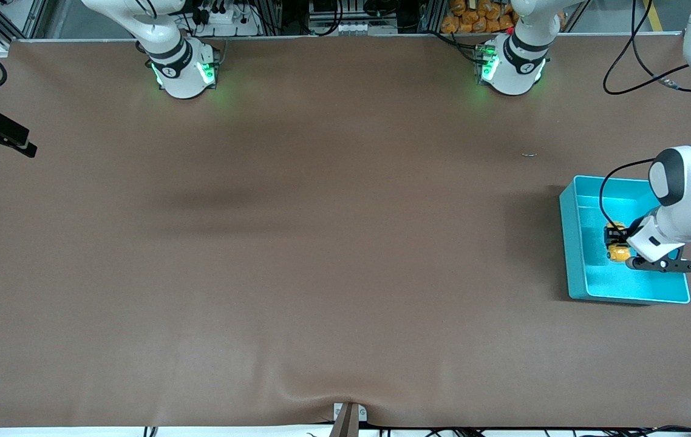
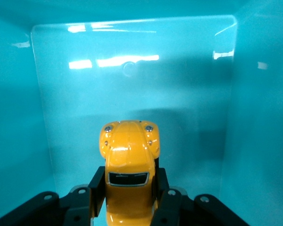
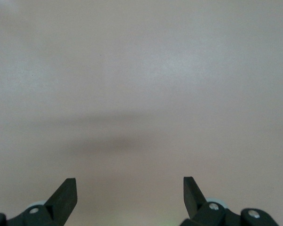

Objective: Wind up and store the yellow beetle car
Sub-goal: 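Lower the car into the teal bin and open the left gripper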

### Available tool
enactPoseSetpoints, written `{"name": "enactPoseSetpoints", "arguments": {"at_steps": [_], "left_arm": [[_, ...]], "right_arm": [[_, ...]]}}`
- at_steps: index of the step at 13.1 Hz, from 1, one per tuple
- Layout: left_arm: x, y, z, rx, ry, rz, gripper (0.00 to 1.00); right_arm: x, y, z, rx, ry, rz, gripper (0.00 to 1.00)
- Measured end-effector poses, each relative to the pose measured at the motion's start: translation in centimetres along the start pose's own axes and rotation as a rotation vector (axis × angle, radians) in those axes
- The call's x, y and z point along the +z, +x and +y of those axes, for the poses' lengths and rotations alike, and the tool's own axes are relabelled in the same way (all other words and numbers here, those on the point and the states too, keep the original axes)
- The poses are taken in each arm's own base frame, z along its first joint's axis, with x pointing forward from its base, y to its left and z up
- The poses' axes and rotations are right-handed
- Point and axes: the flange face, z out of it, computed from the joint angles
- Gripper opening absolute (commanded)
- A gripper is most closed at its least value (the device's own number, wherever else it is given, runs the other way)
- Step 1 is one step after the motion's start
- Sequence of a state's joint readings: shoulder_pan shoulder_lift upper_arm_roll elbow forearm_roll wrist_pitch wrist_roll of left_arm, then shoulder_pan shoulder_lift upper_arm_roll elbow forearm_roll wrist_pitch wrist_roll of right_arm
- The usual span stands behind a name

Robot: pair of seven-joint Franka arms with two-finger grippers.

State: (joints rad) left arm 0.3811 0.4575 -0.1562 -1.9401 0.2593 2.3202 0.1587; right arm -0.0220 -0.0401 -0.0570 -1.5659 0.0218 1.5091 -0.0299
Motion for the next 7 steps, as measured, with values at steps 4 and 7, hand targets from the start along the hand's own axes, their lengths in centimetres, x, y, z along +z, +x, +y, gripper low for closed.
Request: {"name": "enactPoseSetpoints", "arguments": {"at_steps": [4,7], "left_arm": [[1.8,0.0,0.3,0.004,-0.011,-0.008,0.00],[2.8,0.1,0.4,-0.001,-0.016,-0.004,0.00]], "right_arm": [[0.0,0.0,0.0,0.000,0.000,-0.001,1.00],[0.0,0.0,0.0,0.000,0.000,-0.001,1.00]]}}
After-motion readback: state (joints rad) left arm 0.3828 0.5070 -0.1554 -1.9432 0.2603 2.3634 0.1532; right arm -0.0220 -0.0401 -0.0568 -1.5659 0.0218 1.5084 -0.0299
